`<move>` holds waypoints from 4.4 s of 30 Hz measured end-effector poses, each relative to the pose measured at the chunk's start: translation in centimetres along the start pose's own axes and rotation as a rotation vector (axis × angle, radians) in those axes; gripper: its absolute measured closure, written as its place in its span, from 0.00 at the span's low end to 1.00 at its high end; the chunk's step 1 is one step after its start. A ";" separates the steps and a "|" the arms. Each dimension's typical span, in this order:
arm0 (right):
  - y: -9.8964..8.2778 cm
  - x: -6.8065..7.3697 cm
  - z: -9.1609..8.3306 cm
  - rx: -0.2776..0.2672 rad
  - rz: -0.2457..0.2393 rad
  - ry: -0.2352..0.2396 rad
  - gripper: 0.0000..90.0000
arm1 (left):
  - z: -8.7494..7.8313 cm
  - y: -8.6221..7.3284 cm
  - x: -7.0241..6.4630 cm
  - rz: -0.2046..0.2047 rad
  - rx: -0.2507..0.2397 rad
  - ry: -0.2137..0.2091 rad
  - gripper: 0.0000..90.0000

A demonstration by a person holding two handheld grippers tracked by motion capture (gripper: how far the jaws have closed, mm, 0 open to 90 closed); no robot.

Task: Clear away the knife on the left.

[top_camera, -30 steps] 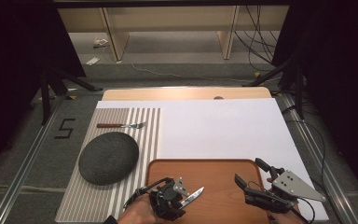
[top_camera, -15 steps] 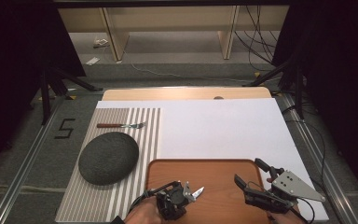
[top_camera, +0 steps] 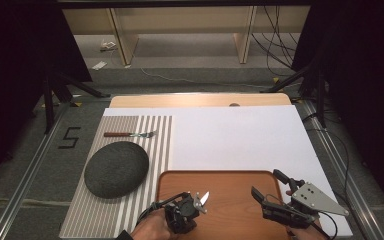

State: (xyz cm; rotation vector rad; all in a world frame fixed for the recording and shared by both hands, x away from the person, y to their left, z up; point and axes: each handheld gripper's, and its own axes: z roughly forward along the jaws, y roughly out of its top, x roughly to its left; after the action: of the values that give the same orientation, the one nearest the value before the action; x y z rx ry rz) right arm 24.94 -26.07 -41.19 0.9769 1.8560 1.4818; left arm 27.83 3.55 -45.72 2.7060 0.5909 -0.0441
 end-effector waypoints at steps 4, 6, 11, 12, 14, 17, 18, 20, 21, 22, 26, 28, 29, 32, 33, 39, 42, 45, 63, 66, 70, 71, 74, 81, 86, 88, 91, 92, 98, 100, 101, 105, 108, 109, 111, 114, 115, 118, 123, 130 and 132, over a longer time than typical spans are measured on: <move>0.0 0.0 0.0 -0.001 0.000 -0.001 0.19 | -0.2 -0.1 0.0 0.008 0.024 0.021 0.99; 0.0 0.0 0.0 -0.004 0.000 0.000 0.19 | -0.2 -0.2 0.1 0.006 0.032 0.016 0.99; 0.0 0.0 0.0 -0.002 -0.004 -0.002 0.19 | -0.4 -0.4 0.6 -0.004 0.043 0.013 0.99; 0.0 0.0 0.0 -0.003 -0.004 -0.002 0.19 | -0.4 -0.5 0.7 -0.009 0.043 0.016 0.99; 0.0 0.0 0.0 -0.003 -0.003 -0.002 0.19 | -0.5 -0.7 0.9 -0.019 0.049 0.015 0.99; 0.0 0.0 0.0 -0.004 -0.003 -0.002 0.19 | -0.7 -0.9 1.4 -0.034 0.046 0.023 0.99; 0.0 0.0 0.0 -0.003 -0.004 -0.002 0.19 | -0.6 -0.9 1.5 -0.049 0.036 0.028 0.99; 0.0 0.0 0.0 -0.001 -0.006 -0.002 0.19 | -0.7 -0.9 1.8 -0.048 0.041 0.042 0.99; 0.0 0.0 0.0 -0.001 -0.006 -0.001 0.19 | -0.7 -0.9 1.8 -0.057 0.035 0.048 0.99; 0.0 0.0 0.0 -0.001 -0.006 -0.001 0.19 | -0.8 -1.0 2.0 -0.060 0.036 0.049 0.99; 0.0 0.0 0.0 -0.004 -0.005 -0.001 0.19 | -0.9 -1.2 2.4 -0.077 0.034 0.066 0.99; 0.0 0.0 0.0 -0.003 -0.006 -0.001 0.19 | -1.0 -1.3 2.7 -0.086 0.036 0.075 0.99; 0.0 0.0 0.0 -0.001 -0.006 -0.001 0.19 | -1.0 -1.3 2.9 -0.091 0.035 0.078 0.99; 0.1 0.0 0.0 -0.002 -0.007 -0.001 0.19 | -1.2 -1.6 3.3 -0.108 0.036 0.089 0.99; 0.0 0.0 0.0 -0.003 -0.006 0.000 0.19 | -1.2 -1.6 3.5 -0.113 0.036 0.092 0.99; 0.0 0.0 0.0 -0.002 -0.008 -0.001 0.19 | -1.5 -2.1 4.3 -0.144 0.036 0.101 0.99; 0.1 0.0 0.0 -0.002 -0.008 0.000 0.19 | -1.6 -2.3 4.5 -0.150 0.041 0.100 0.99; 0.1 0.0 0.0 -0.004 -0.008 0.000 0.19 | -1.7 -2.5 4.7 -0.158 0.042 0.102 0.99; 0.1 0.0 0.0 -0.006 -0.009 0.002 0.19 | -2.1 -3.6 5.4 -0.199 0.051 0.099 0.99; 0.1 0.1 0.0 -0.005 -0.009 0.004 0.19 | -2.2 -3.7 5.5 -0.205 0.053 0.092 0.99; 0.1 0.0 0.0 -0.006 -0.009 0.003 0.19 | -2.4 -3.7 5.5 -0.202 0.048 0.095 0.99; 0.1 0.1 0.0 -0.005 -0.009 0.003 0.19 | -2.5 -3.8 5.6 -0.203 0.043 0.089 0.95; 0.1 0.1 0.0 -0.006 -0.010 0.004 0.19 | -2.7 -3.9 5.6 -0.206 0.004 0.071 0.85; 0.1 0.1 0.0 -0.003 -0.010 0.004 0.19 | -3.2 -3.5 4.9 -0.165 -0.106 0.101 0.52; 0.1 0.1 0.0 -0.006 -0.009 0.006 0.19 | -3.7 -3.4 4.6 -0.143 -0.172 0.119 0.33; 0.1 0.1 0.0 -0.004 -0.009 0.005 0.19 | -3.9 -3.3 4.5 -0.141 -0.187 0.129 0.30; 0.1 0.1 0.0 -0.003 -0.010 0.005 0.19 | -4.1 -3.2 4.3 -0.140 -0.224 0.145 0.23; 0.1 0.1 0.0 -0.003 -0.009 0.005 0.19 | -4.2 -3.2 4.3 -0.134 -0.231 0.149 0.22; 0.1 0.1 0.0 -0.004 -0.009 0.006 0.19 | -4.8 -3.1 4.2 -0.147 -0.298 0.156 0.15; 0.1 0.1 0.0 -0.004 -0.009 0.006 0.19 | -5.1 -3.1 4.2 -0.159 -0.327 0.154 0.12; 0.1 0.1 0.0 -0.004 -0.009 0.006 0.19 | -5.2 -3.1 4.2 -0.166 -0.341 0.150 0.12; 0.1 0.1 0.0 -0.007 -0.009 0.007 0.19 | -5.9 -3.2 4.2 -0.184 -0.423 0.152 0.08; 0.1 0.1 0.0 -0.006 -0.008 0.007 0.19 | -6.4 -3.4 4.1 -0.185 -0.499 0.162 0.08; 0.1 0.1 0.0 -0.007 -0.008 0.007 0.19 | -6.6 -3.4 4.1 -0.184 -0.513 0.162 0.08; 0.1 0.1 0.0 -0.007 -0.009 0.007 0.19 | -6.7 -3.5 4.2 -0.189 -0.532 0.166 0.07; 0.1 0.1 0.0 -0.007 -0.008 0.008 0.19 | -6.9 -3.7 4.2 -0.187 -0.569 0.179 0.07; 0.1 0.1 0.0 -0.008 -0.009 0.008 0.19 | -7.0 -3.8 4.2 -0.190 -0.589 0.178 0.06; 0.1 0.1 0.0 -0.007 -0.008 0.008 0.19 | -7.4 -4.0 4.1 -0.190 -0.650 0.182 0.06; 0.1 0.1 0.0 -0.008 -0.009 0.009 0.19 | -8.0 -4.5 4.0 -0.175 -0.724 0.181 0.06; 0.1 0.1 0.0 -0.008 -0.010 0.013 0.19 | -8.6 -5.5 4.0 -0.197 -0.811 0.191 0.06; 0.1 0.1 0.0 -0.009 -0.010 0.014 0.19 | -8.7 -5.8 4.1 -0.203 -0.831 0.189 0.06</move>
State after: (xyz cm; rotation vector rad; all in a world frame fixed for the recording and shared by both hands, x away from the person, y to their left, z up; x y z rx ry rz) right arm 24.88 -25.97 -41.08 0.9535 1.8606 1.4931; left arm 28.75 13.23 -40.09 1.8498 0.7331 0.3332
